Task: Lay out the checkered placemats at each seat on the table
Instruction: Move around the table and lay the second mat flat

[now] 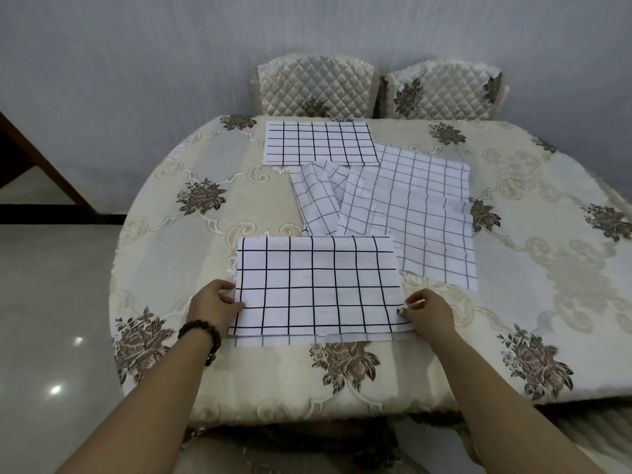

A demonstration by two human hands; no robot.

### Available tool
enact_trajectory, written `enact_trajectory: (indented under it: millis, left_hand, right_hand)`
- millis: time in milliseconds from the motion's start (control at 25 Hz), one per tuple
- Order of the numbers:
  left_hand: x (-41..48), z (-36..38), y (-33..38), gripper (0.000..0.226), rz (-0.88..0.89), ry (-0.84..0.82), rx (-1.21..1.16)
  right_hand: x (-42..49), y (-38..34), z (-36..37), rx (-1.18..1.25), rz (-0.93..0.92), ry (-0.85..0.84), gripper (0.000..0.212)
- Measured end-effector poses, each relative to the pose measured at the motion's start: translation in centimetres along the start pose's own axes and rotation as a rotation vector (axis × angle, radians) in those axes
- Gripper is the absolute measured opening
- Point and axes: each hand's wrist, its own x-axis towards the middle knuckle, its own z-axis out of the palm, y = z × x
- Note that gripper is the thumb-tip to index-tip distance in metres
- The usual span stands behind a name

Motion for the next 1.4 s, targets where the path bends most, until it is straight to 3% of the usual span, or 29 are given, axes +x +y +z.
enact_trajectory:
  millis: [520,720,800,880,960,1200,1400]
  left_hand:
    - [-1.5,-0.5,-0.9,0.037,0.054,-0.026,0.155]
    - [-1.6,-0.2,-0.2,0.043,0.037,0.112,0.128]
    - [-1.4,0.1,0.1,0.040,-0.056,0.074,0.048]
    - [-0.9,0.2,0.1,0.038,-0.190,0.003,-0.070]
    - [-0.4,0.1,0.1,0.024,-0.272,-0.072,-0.146]
    - [-0.3,-0.6,0.5,0.017,-0.320,-0.226,-0.143]
    - [-0.4,-1.4,-0.5,0.017,-0.264,-0.206,-0.106]
  right_hand:
    - [-0.9,1.3,0.4,-0.073,-0.013,0.033,0.021]
    - [-0.7,0.0,0.6,-0.034,0.068,0.108,0.027]
    - [-0.3,-0.6,0.7,-0.004,0.105,0.061,0.020]
    - [0.1,-1.1,1.1,0.017,0.151,0.002,0.041]
    - [0.3,-1.4,1.4,0.046,0.196,-0.012,0.042]
    - [0.2,-0.9,1.6,0.045,0.221,-0.034,0.014]
    - [-1.5,-0.8,0.5,0.029,0.254,-0.071,0.026]
